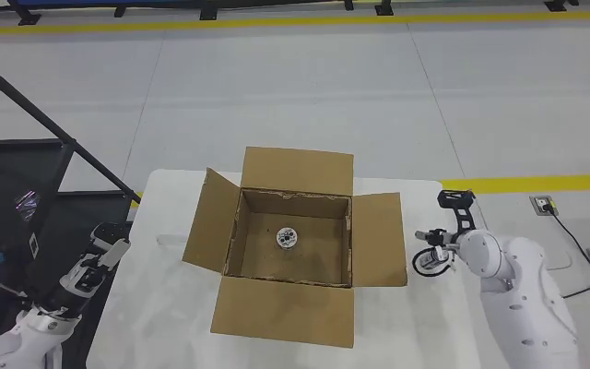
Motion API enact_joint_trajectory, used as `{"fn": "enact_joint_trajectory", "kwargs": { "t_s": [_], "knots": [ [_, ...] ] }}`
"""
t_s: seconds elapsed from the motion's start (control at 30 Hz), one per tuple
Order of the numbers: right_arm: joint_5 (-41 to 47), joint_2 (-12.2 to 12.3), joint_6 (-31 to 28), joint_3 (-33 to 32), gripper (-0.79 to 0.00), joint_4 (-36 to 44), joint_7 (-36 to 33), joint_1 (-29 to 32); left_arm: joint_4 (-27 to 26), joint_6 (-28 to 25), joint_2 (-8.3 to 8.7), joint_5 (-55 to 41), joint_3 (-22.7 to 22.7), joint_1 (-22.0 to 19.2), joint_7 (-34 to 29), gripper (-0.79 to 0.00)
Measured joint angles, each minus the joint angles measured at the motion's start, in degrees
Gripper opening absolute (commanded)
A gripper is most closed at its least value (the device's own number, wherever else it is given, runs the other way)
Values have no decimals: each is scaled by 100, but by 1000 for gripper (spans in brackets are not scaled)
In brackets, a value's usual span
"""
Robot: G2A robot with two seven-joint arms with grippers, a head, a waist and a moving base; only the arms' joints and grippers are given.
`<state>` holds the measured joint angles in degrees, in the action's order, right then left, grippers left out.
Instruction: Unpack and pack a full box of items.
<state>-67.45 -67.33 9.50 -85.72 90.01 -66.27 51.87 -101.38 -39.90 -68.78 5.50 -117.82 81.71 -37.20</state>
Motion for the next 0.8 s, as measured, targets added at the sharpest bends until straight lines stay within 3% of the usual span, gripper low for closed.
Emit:
{"fn": "enact_joint_trajectory", "kwargs": {
  "t_s": [0.13,0.23,0.3,0.4,0.5,0.63,0.8],
  "knots": [
    [-657,9,566,76,0,1723,-111,268,0,0,0,0,0,0,0,0],
    [-1407,-32,576,737,0,2614,-495,86,1,11,0,2,0,5,11,0],
    [-1668,-90,407,1300,0,2745,-714,-227,1,104,1,48,-4,39,117,0],
    [-1457,-265,110,2310,0,2325,-859,-936,49,184,12,171,-42,122,333,0],
    [-818,-517,-174,3247,0,1406,-823,-1730,108,211,25,257,-101,201,497,0],
    [49,-990,-388,4457,0,-227,-607,-2705,126,209,49,241,-231,326,663,0],
    [867,-1644,-452,5513,0,-2039,-111,-3382,120,204,57,218,-259,357,682,0]
  ]
}}
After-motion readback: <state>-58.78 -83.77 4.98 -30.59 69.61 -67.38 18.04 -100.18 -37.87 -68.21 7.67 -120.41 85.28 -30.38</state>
